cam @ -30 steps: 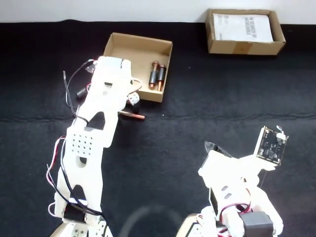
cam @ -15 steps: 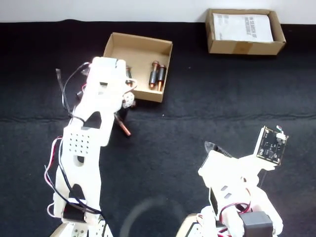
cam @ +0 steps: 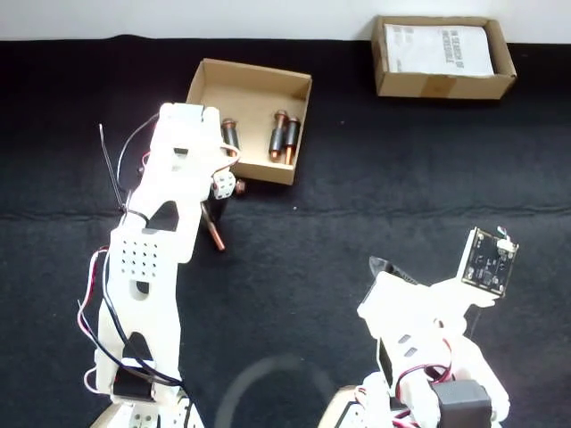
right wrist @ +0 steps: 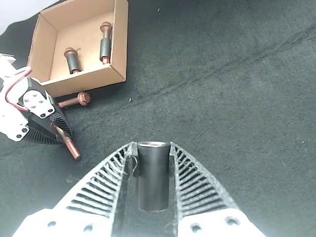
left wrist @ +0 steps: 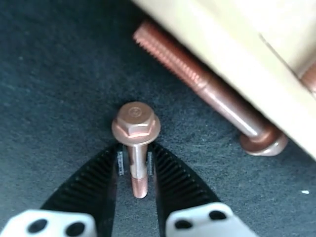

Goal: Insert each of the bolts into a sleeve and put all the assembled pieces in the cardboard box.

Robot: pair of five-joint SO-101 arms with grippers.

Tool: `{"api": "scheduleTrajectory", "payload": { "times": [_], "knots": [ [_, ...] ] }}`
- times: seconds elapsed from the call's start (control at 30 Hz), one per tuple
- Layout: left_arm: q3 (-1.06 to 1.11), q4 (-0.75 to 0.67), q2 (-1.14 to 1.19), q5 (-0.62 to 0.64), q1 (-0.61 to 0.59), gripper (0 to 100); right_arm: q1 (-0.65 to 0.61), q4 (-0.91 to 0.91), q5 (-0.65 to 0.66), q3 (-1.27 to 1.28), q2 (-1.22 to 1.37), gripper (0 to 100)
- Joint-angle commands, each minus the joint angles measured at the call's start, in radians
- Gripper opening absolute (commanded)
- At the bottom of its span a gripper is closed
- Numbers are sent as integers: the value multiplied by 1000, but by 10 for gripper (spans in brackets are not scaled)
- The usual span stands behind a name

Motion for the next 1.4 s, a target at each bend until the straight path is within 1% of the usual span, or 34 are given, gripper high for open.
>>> {"api": "scheduleTrajectory", "payload": {
  "times": [0.0, 0.07, 0.1, 0.23, 0.3, 0.37, 0.63, 0.7, 0.8, 0.83, 0.97, 1.1, 1.17, 1.3, 1.37],
  "knots": [
    [2, 14, 2, -9, -25, 14, 4, -13, 11, -2, -1, 6],
    [2, 14, 2, -9, -25, 31, 4, -13, 11, -2, -1, 6],
    [2, 12, 2, -9, -25, 57, 4, -12, 11, -2, -1, 6],
    [4, 14, 2, -9, -25, 216, 4, -12, 11, -2, -1, 6],
    [4, 14, 2, -9, -25, 259, 4, -12, 11, -2, -1, 6],
    [4, 12, 2, -9, -25, 249, 4, -12, 11, -4, -1, 6],
    [-1, -8, 33, -5, -25, 159, 4, -10, 11, -4, -1, 6],
    [-2, -21, 54, -5, -31, 114, 4, -2, 11, -5, -1, 6],
    [-33, -15, 65, -6, -38, 1, 4, 8, 11, -5, -2, 6],
    [-48, -15, 67, -6, -38, 12, 4, 8, 11, -4, -2, 6],
    [-117, 2, 54, -15, -38, 8, 4, 2, 11, -2, -2, 6],
    [-199, 17, -33, -143, -36, 8, 2, -28, 20, 21, -1, 6],
    [-232, 17, -114, -207, -27, 8, 2, -73, 66, 51, -1, 6],
    [-272, 15, -288, -400, 7, 8, 2, -211, 161, 124, -1, 6],
    [-271, 15, -363, -477, 24, 8, 4, -291, 195, 173, -1, 6]
  ]
}}
